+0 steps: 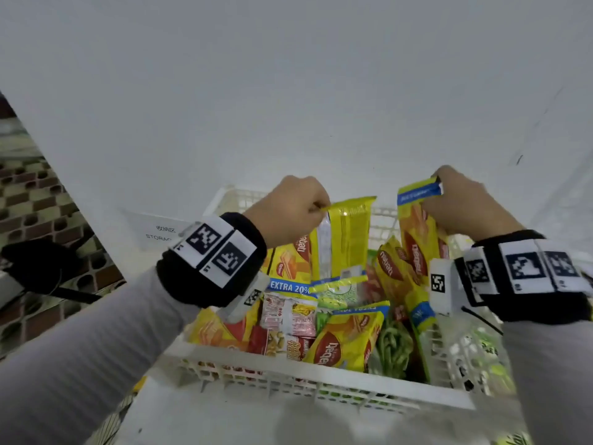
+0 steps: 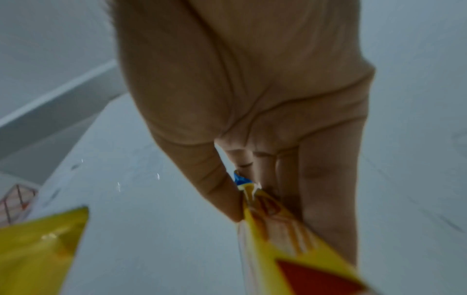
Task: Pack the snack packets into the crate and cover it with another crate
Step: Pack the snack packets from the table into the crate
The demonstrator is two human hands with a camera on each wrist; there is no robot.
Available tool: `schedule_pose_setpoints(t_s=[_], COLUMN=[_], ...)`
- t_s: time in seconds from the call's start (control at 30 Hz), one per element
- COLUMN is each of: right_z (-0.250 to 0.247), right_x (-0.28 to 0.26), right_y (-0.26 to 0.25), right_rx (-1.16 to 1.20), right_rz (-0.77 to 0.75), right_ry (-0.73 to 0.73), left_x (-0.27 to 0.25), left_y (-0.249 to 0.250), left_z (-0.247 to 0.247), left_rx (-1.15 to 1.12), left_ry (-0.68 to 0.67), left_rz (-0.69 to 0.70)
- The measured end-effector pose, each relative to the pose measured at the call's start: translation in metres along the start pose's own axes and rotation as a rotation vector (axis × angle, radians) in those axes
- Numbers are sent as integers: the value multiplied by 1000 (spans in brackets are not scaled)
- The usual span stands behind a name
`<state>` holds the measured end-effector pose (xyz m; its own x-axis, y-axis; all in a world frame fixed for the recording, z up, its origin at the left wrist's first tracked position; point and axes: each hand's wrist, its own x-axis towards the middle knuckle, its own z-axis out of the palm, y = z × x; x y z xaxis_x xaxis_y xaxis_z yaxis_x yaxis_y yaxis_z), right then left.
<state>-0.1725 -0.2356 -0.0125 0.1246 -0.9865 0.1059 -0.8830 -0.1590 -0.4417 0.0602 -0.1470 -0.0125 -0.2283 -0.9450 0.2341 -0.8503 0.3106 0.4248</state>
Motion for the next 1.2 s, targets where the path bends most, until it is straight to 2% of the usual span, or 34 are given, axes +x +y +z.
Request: schedule_pose_setpoints(t_s=[0.1, 0.2, 0.3, 0.4, 0.47, 0.57, 0.63, 0.73, 0.8, 0.87, 0.9, 1.0, 1.13, 1.2], right_z=[-3, 7, 27, 59, 84, 114, 127, 141, 149, 149, 147, 134, 123, 126], right_x=[0, 1, 5, 10, 13, 19, 23, 23, 22, 19, 16, 7, -8, -14], right_y=[-21, -39, -54, -61, -59, -56, -57, -62, -61, -61, -61, -66, -75, -78], right_rx=[188, 436, 654, 824, 725, 576, 551, 637, 540, 423, 369, 172, -157, -355], right_rz=[-65, -67, 4, 96, 105, 125, 135, 187, 139, 72, 38, -76, -325, -391], right_ry=[59, 12, -142, -425, -561, -618, -599, -502, -415, -358, -352, -423, -603, -678], left_x=[1, 0, -2, -2, -3, -8, -10, -7, -7, -10, -11, -15, -16, -16], left_y=[-10, -21, -33, -41, -45, -46, -45, -49, -51, -51, -51, -53, -63, -69], left_z=[-14, -21, -18, -9, -3, 2, 6, 19, 29, 39, 43, 53, 60, 63], left_rx=[133, 317, 529, 729, 798, 831, 830, 795, 782, 747, 736, 658, 595, 569], left_ry=[102, 158, 107, -56, -157, -296, -394, -533, -674, -753, -762, -636, -551, -528], left_rz=[-10, -71, -147, -153, -108, -69, -77, -187, -270, -314, -330, -383, -461, -540])
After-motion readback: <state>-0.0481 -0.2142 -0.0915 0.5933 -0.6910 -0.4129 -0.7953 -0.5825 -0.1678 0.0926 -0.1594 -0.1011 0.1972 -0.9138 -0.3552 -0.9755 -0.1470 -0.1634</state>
